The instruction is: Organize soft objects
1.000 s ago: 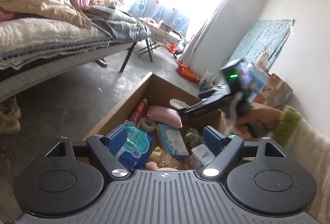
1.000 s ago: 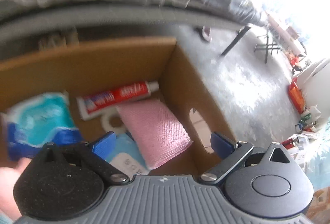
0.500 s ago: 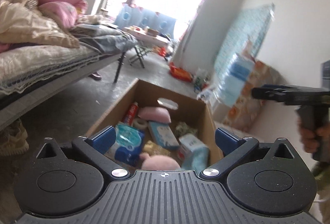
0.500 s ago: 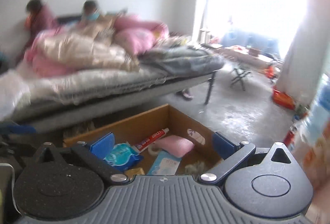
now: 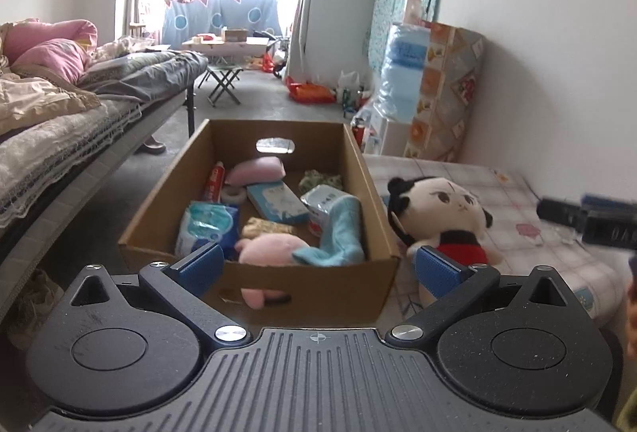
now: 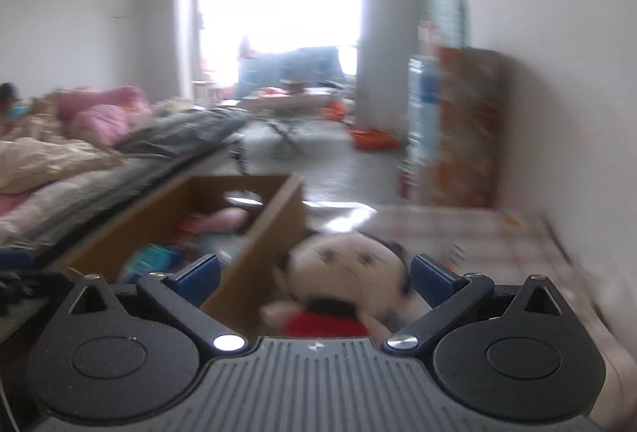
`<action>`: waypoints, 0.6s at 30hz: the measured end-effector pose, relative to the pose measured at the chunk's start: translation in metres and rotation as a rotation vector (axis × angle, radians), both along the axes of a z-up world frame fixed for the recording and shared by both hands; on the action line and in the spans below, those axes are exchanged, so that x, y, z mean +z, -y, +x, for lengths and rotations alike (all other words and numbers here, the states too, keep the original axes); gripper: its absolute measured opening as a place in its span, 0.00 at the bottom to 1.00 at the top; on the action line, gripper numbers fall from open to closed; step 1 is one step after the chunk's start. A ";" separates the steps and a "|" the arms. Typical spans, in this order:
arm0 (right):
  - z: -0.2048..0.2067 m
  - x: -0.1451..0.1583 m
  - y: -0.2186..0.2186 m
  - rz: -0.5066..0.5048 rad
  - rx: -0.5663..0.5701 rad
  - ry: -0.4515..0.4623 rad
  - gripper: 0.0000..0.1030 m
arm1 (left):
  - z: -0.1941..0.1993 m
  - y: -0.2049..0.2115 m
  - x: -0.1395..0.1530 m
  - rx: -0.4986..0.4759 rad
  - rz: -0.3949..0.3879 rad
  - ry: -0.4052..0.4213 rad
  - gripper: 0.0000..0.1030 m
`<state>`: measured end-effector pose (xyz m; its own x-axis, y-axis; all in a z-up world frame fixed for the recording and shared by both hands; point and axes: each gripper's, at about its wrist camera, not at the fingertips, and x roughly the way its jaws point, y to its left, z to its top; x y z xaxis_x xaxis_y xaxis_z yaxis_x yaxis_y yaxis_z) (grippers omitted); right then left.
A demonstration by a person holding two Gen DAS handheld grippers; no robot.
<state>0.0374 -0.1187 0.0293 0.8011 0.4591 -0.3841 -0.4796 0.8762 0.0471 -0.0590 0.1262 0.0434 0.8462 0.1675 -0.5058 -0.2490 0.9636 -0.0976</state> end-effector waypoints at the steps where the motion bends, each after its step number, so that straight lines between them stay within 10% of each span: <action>1: -0.001 -0.005 0.005 -0.002 -0.042 -0.010 1.00 | 0.001 0.003 -0.002 0.001 0.001 -0.005 1.00; 13: -0.048 -0.037 0.017 -0.147 -0.190 0.029 1.00 | 0.009 0.021 -0.019 -0.020 -0.134 -0.007 1.00; 18: -0.056 -0.037 0.018 -0.142 -0.191 0.026 1.00 | 0.013 0.033 -0.022 -0.053 -0.066 -0.049 1.00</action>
<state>-0.0185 -0.1366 -0.0079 0.8787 0.2408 -0.4123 -0.3037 0.9481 -0.0936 -0.0462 0.0937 0.0214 0.8268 0.0886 -0.5555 -0.2044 0.9673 -0.1499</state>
